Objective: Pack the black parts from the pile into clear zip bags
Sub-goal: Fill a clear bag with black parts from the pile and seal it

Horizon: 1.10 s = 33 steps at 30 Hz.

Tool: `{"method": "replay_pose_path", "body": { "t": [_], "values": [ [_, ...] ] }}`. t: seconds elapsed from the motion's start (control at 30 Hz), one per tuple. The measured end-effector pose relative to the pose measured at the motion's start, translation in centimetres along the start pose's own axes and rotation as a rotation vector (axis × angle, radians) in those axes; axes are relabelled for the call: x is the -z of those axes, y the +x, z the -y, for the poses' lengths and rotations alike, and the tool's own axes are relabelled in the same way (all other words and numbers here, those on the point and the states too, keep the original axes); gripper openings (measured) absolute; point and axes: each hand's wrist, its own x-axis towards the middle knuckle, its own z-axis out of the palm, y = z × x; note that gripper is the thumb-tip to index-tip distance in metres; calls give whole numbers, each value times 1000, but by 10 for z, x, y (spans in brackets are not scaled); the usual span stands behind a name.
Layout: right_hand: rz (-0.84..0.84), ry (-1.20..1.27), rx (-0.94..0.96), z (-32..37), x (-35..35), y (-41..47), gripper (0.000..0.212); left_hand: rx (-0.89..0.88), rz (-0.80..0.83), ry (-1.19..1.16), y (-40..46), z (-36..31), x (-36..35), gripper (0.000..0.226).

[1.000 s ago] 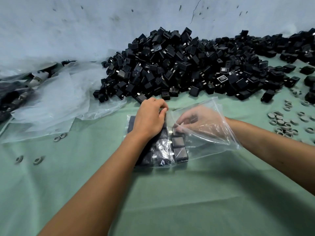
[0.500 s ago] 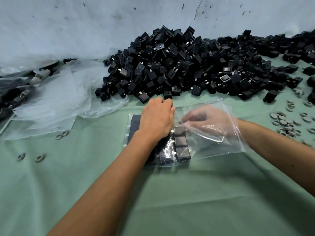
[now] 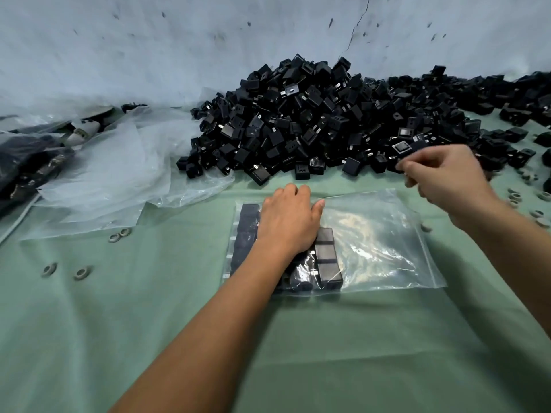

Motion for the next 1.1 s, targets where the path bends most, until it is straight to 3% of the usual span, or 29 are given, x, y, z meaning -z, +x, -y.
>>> {"method": "replay_pose_path", "body": {
  "t": [0.1,0.23,0.33,0.47,0.53,0.7,0.83,0.93,1.03,1.1],
  "values": [
    [99,-74,155,37,-35,4,15,-2,8,3,0,1,-1,48],
    [413,-357,366,83,-96,18,11,5,-2,-3,0,2,-1,45],
    [667,-543,524,106,-143,27,29,31,24,15,1,1,-4,47],
    [751,-677,507,117,-192,38,45,23,51,36,2,2,-4,47],
    [742,-741,459,118,-209,37,49,4,74,82,3,3,-4,46],
    [602,-596,464,115,-198,29,29,-6,75,86,2,4,-8,41],
    [366,-319,395,96,-121,23,42,-12,-5,-29,3,6,-7,47],
    [241,-231,235,53,-45,11,59,0,65,-140,6,8,1,54],
    [165,-277,57,10,18,-5,41,38,109,-323,14,9,14,55],
    [231,-339,-21,-14,43,-18,32,24,113,-351,23,5,22,52]
  ]
}}
